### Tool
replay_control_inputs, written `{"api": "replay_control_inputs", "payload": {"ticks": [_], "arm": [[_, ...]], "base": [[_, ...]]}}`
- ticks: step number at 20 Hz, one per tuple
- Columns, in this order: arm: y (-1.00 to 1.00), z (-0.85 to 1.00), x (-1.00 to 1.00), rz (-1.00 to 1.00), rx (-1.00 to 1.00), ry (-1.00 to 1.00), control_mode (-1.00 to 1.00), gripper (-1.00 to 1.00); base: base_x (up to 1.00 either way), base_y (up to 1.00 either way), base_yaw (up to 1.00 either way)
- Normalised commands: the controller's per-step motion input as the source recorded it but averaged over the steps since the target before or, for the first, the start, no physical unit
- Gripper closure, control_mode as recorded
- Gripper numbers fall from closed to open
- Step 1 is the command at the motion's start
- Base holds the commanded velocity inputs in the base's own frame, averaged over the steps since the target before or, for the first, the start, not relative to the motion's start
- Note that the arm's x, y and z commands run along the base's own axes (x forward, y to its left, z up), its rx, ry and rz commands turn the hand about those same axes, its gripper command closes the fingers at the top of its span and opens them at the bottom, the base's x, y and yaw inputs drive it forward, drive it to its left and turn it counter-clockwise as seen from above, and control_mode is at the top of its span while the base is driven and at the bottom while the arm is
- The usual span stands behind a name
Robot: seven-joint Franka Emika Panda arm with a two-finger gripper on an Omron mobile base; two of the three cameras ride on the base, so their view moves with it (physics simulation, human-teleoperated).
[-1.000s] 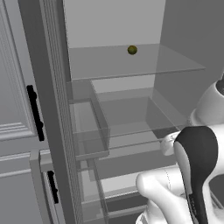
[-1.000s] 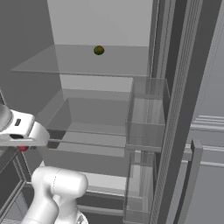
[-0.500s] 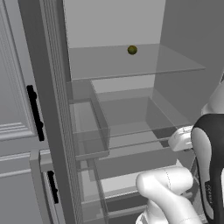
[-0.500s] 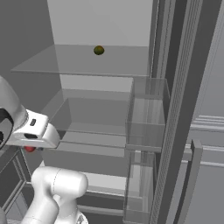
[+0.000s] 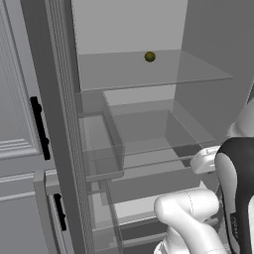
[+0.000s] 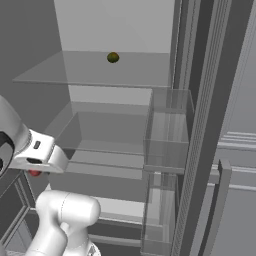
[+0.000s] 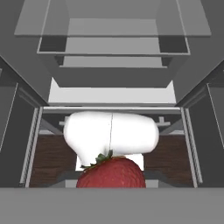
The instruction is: Take the strawberry from the fridge and place it on top of the pancake, located on the dining counter.
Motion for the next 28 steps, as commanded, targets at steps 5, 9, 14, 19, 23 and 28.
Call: {"api": "replay_control_inputs", "payload": {"ticks": [5,9,14,19,23,28], "arm": [[0.0,0.0,-0.14,-0.03,0.01,-0.11,-1.0,1.0],[0.0,0.0,0.0,0.0,0.0,-0.01,-1.0,1.0],[0.0,0.0,0.0,0.0,0.0,0.0,-1.0,1.0],[0.0,0.0,-0.05,0.0,0.0,0.0,1.0,1.0],[0.0,0.0,0.0,0.0,0.0,0.0,1.0,1.0],[0.0,0.0,0.0,0.0,0.0,0.0,1.0,1.0]], "base": [[0.0,0.0,0.0],[0.0,0.0,0.0],[0.0,0.0,0.0],[-0.07,0.0,0.0],[-0.55,0.0,0.0],[-0.82,0.0,0.0]]}}
